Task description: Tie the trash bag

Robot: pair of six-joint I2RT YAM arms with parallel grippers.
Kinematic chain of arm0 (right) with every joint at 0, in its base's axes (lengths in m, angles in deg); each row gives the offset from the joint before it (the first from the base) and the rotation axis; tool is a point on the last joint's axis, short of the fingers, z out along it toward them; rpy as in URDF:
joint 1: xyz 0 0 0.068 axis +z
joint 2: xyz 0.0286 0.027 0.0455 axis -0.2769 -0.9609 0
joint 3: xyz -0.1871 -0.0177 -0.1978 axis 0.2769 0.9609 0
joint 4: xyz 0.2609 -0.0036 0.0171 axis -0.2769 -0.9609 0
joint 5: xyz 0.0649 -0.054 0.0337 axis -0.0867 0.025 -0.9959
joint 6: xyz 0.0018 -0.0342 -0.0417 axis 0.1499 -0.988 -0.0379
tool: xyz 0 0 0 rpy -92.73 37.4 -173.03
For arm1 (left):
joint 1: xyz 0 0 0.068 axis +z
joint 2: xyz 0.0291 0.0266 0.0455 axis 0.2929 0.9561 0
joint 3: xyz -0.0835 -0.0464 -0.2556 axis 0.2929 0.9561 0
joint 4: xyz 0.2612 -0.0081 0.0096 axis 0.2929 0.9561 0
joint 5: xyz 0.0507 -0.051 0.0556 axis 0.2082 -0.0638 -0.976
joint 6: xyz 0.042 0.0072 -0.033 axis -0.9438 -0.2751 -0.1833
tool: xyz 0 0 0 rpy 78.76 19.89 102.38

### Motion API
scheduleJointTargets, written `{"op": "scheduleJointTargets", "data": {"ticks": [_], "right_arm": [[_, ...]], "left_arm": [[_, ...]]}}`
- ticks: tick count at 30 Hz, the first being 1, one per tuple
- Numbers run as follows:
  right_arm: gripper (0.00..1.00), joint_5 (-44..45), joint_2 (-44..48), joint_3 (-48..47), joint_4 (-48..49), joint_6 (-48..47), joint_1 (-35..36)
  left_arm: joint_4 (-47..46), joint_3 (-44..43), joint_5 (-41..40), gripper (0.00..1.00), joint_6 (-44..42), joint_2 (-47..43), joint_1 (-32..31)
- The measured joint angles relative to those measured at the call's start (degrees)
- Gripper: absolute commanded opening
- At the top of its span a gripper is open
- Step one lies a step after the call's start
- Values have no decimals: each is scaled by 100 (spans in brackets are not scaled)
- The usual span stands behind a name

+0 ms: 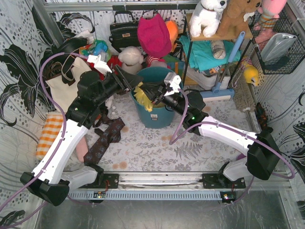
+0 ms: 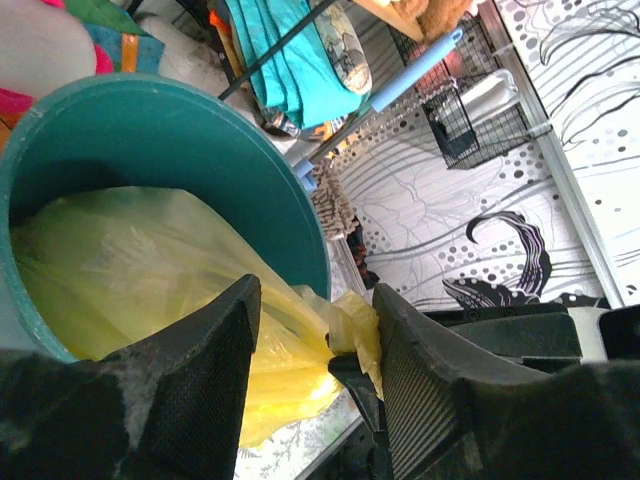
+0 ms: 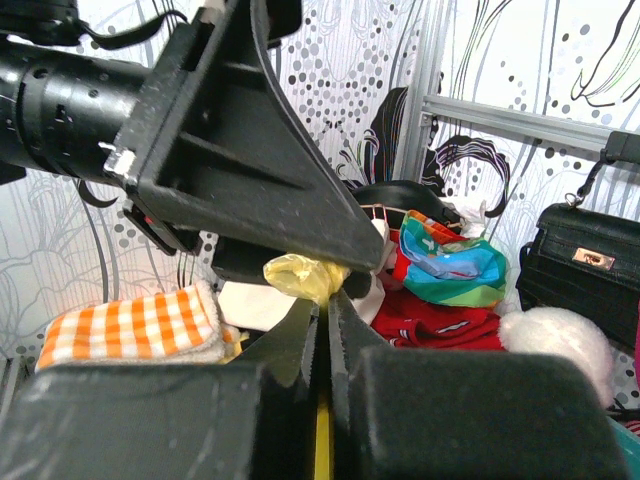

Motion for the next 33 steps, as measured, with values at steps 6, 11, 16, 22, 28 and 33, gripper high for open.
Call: {"op": "scheduleJointTargets", "data": {"ticks": [6,11,16,22,28,33], "right_arm": [[0,0,0,0,0,0,0],[0,0,0,0,0,0,0],[0,-2,0,0,0,2,0],[0,-26,0,0,-11,2,-2],[0,-66,-7,0,-44,2,-28],[0,-98,-7,0,-42,4,-28]], "left_arm": [[-122,35,352,66,-101,-85,2],[-483,313,673,71,-461,-476,2],[-721,319,981,73,-811,-431,2],[-933,492,1104,73,-1165,-262,2],[-1193,579,1051,68,-1519,-249,2],[-1427,640,1071,58,-1718,-256,2]]}}
